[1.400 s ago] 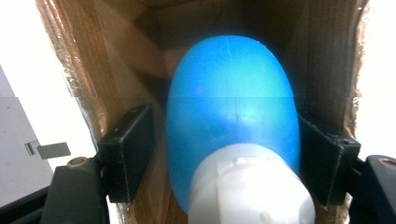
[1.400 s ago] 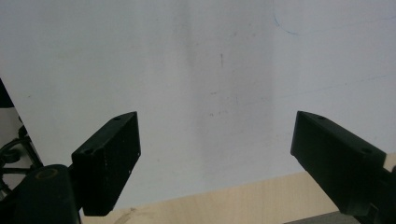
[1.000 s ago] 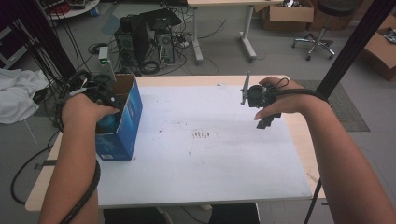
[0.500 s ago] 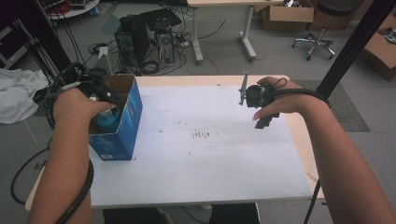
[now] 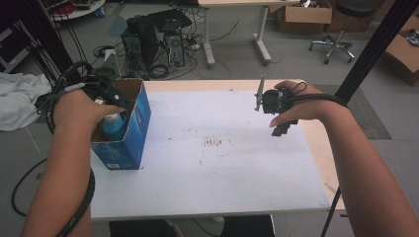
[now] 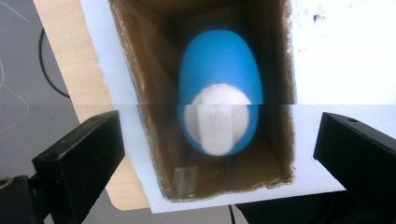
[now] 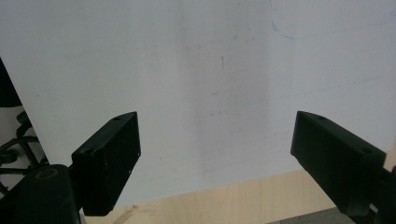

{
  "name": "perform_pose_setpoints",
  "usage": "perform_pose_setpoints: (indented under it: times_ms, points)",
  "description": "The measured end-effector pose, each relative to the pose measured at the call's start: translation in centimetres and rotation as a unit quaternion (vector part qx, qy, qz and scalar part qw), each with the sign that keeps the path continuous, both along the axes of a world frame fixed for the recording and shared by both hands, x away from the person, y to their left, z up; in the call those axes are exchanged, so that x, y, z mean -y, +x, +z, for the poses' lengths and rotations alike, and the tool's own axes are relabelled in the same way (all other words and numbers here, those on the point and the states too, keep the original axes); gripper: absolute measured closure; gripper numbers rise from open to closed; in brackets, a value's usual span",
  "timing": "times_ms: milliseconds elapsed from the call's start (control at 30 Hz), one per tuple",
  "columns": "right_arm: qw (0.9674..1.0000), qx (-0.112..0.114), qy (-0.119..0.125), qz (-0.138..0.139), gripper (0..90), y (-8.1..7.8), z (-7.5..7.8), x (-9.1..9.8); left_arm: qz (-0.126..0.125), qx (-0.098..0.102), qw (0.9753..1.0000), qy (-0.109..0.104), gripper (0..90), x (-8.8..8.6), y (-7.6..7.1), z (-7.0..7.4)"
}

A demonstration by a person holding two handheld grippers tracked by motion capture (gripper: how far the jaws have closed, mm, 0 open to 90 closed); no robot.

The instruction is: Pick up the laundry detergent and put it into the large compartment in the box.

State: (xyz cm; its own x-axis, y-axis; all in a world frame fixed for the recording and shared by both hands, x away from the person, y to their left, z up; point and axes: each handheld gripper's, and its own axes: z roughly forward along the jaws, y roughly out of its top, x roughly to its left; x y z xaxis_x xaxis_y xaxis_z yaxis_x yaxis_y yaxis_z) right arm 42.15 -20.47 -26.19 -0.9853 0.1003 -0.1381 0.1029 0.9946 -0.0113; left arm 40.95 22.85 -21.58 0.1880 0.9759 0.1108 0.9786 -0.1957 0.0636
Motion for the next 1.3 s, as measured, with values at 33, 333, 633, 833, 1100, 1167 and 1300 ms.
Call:
perform_pose_setpoints:
  times_ms: [33,333,633,833,1100,1167,1300]
  points:
    - [1.0,0.0,-0.001,0.0,16.0,0.0,0.0,0.0,-0.003,0.002,1.0,0.0,2.0,0.2,-0.1,0.0]
    - [1.0,0.002,-0.003,0.001,15.9,-0.3,0.2,-0.2,-0.038,0.013,0.9992,0.007,0.1,1.8,-0.5,0.9]
    - [1.0,-0.001,-0.008,0.0,15.9,-0.4,0.2,-0.2,-0.105,0.03,0.9941,0.005,0.1,4.3,-1.1,2.0]
    - [0.9999,0.0,-0.011,0.001,15.9,-0.4,0.4,-0.4,-0.158,0.025,0.9871,0.003,0.1,6.6,-1.6,2.3]
    - [0.9999,-0.002,-0.014,0.009,15.9,-0.5,0.3,-0.5,-0.246,0.012,0.9691,-0.009,0.1,10.4,-3.0,2.6]
    - [0.9998,-0.003,-0.015,0.011,15.9,-0.6,0.3,-0.5,-0.27,0.007,0.9627,-0.007,0.1,11.4,-3.6,2.6]
    - [0.9998,-0.003,-0.016,0.012,15.9,-0.7,0.4,-0.5,-0.315,-0.002,0.9492,0.003,0.1,13.3,-4.5,2.4]
